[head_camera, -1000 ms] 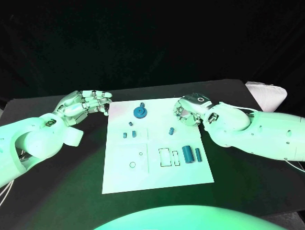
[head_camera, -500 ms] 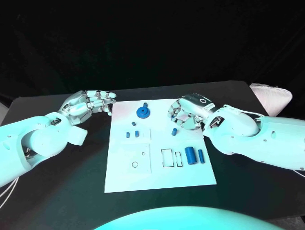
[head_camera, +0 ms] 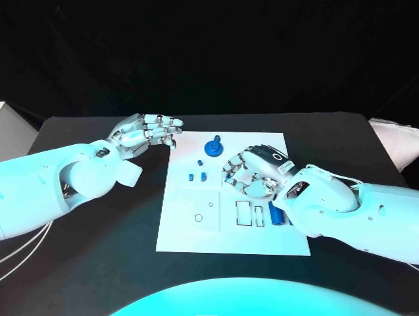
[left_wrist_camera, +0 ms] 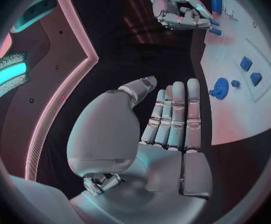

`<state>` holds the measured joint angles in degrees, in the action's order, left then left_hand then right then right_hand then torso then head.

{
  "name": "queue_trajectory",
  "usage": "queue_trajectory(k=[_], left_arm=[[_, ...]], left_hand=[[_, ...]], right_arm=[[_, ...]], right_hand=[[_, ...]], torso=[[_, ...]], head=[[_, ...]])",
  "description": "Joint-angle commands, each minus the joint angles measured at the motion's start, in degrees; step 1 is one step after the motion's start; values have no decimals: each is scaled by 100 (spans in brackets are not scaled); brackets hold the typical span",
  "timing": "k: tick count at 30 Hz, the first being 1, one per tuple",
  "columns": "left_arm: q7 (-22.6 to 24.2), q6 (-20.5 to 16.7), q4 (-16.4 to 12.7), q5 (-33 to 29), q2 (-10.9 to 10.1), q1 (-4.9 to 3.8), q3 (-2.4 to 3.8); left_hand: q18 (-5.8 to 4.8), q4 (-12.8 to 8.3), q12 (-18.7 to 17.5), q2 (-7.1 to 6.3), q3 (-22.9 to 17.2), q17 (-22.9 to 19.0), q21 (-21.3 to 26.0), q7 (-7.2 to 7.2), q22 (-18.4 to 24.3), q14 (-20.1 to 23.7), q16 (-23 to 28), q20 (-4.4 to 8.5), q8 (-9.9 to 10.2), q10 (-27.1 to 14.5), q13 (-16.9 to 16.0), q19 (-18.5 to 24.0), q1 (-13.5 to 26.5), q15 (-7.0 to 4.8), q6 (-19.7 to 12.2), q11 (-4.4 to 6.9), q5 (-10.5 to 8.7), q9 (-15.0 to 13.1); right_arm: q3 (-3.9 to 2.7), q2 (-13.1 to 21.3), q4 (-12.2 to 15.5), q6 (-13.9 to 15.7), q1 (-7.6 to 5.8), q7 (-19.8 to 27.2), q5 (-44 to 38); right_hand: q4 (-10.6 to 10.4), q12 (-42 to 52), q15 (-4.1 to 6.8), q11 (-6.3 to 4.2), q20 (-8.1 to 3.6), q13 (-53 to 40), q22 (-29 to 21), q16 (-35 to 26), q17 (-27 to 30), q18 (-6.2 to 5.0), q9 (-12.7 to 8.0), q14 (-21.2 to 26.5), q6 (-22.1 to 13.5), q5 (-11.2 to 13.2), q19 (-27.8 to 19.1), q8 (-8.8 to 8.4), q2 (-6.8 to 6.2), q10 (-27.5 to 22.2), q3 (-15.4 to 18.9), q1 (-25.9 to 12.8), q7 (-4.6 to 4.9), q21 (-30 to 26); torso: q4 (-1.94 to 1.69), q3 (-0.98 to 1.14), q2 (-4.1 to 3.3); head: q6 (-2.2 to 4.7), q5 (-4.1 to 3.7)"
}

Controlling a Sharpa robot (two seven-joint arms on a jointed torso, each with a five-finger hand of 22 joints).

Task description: Assemble the parts on the task board

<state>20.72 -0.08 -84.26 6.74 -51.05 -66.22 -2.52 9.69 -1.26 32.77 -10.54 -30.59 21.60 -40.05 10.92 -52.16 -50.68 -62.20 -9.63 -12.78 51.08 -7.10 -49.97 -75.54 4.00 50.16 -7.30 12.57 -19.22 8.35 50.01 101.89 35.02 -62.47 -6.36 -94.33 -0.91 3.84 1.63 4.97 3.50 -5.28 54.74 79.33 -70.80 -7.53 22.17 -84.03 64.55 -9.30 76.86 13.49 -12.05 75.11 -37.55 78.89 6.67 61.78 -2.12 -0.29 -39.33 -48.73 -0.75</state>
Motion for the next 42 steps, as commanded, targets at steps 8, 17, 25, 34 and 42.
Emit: queue_trajectory(k=[8,17,25,34,42], left_arm=[[52,-17,-29,-26,63,1,4],[47,-32,-30,-27,92,0,4],[44,-20,-28,-28,101,0,4],[36,-6,-28,-28,108,0,4],[25,-2,-23,-28,106,0,4]], left_hand=[[75,-15,-39,14,17,-8,36,16,9,-22,25,11,-6,-22,10,-35,-37,1,-41,-38,27,7],[75,-15,-40,15,17,-8,37,16,10,-23,26,11,-8,-23,10,-36,-37,2,-39,-38,27,7],[75,-15,-40,15,17,-8,37,16,10,-23,26,11,-8,-23,10,-36,-37,2,-39,-38,27,7],[75,-13,-43,17,21,-10,43,16,15,-24,31,9,-15,-23,12,-40,-37,4,-33,-40,28,6],[75,-13,-43,17,21,-10,43,16,15,-24,31,9,-15,-23,12,-40,-37,4,-33,-40,28,6]], right_arm=[[28,-354,-250,54,263,254,-83],[59,-556,-441,-36,416,90,-342],[64,-625,-488,-23,473,29,-466],[78,-679,-521,-71,517,13,-500],[81,-708,-531,-146,533,-9,-506]], right_hand=[[22,-5,46,-251,8,-1,-15,17,10,78,15,-257,-8,-24,1,27,148,308,-54,101,8,-9],[24,-7,46,-250,8,-1,-23,13,18,76,18,-256,-11,-25,-4,27,148,307,-57,100,9,-15],[27,-8,45,-249,9,-1,-22,14,18,76,21,-256,-13,-24,-6,27,148,306,-59,98,10,-15],[29,-9,44,-249,9,-1,-12,18,12,77,23,-257,-14,-24,-3,28,147,306,-61,97,11,-6],[29,-9,44,-249,9,-1,-12,18,12,77,23,-257,-14,-24,-3,28,147,306,-61,97,11,-6]], torso=[[-4,2,1],[1,6,-4],[4,7,-4],[2,4,-6],[0,6,-5]], head=[[-127,448],[-127,601],[-127,679],[-127,702],[-127,720]])
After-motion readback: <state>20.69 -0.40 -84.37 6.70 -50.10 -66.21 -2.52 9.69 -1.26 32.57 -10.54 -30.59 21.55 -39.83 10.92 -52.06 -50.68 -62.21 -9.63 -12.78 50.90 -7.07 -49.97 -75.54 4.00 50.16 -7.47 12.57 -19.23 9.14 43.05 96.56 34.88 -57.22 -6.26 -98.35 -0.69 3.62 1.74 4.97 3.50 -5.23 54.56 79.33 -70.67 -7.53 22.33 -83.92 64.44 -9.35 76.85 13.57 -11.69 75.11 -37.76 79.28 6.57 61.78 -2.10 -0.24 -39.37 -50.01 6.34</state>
